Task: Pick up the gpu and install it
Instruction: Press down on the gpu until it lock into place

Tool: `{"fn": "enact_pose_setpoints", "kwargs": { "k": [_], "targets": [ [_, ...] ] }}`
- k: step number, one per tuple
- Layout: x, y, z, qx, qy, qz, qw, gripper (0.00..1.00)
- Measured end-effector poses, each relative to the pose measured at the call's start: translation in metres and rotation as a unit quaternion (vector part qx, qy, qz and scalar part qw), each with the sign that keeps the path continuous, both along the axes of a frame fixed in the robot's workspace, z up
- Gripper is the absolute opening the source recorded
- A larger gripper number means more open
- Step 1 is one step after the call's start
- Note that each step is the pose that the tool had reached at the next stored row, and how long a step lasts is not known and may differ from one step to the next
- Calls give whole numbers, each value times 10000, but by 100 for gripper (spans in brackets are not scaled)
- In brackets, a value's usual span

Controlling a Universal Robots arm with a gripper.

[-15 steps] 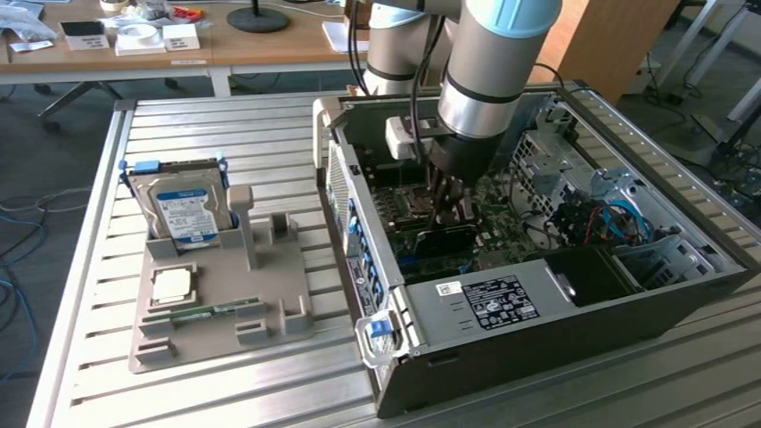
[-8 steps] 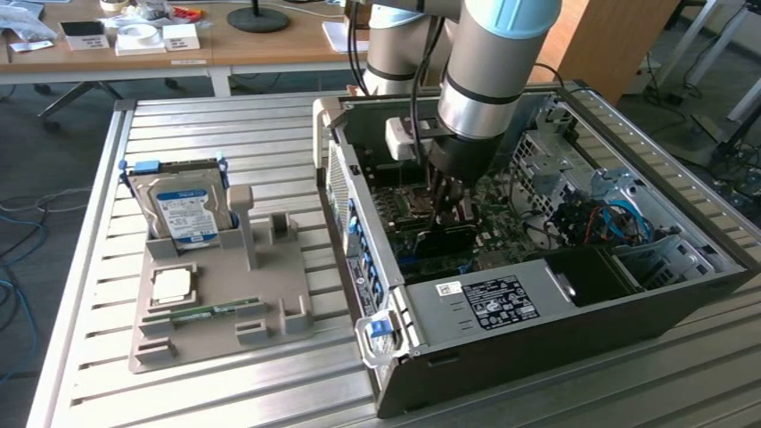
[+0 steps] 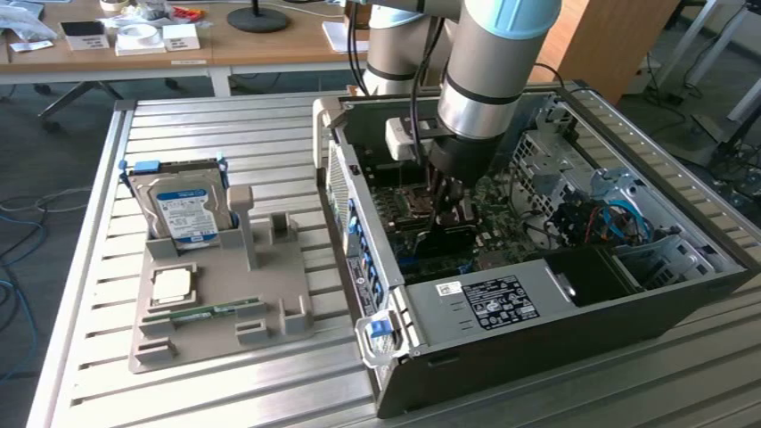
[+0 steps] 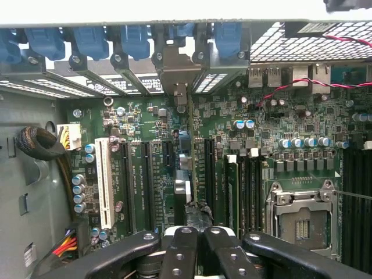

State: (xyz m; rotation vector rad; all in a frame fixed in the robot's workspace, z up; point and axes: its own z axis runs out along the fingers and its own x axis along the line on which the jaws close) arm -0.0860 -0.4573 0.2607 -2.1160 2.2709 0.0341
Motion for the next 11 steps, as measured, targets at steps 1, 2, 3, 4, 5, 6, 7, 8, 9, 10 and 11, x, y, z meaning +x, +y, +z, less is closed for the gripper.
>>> {"fn": "enact_pose_setpoints", "kwargs": {
  "k": [1,2,3,4,5,6,7,8,9,10,11],
  "targets": [
    [0,0,-1,1,0,0,10000,11],
    [0,0,-1,1,-1,0,10000,11],
    [0,0,-1,1,-1,0,10000,11],
    [0,0,-3,1,-1,0,10000,11],
    [-2,0,-7,0,-1,0,10000,11],
    [-5,-1,-9,-1,-1,0,10000,11],
    [-5,-1,-9,-1,0,1,10000,11],
    [-5,-1,-10,0,0,1,10000,11],
    [-5,-1,-11,0,0,1,10000,11],
    [-5,0,-12,1,-1,0,10000,11],
    [-6,0,-12,1,-1,0,10000,11]
  ]
}}
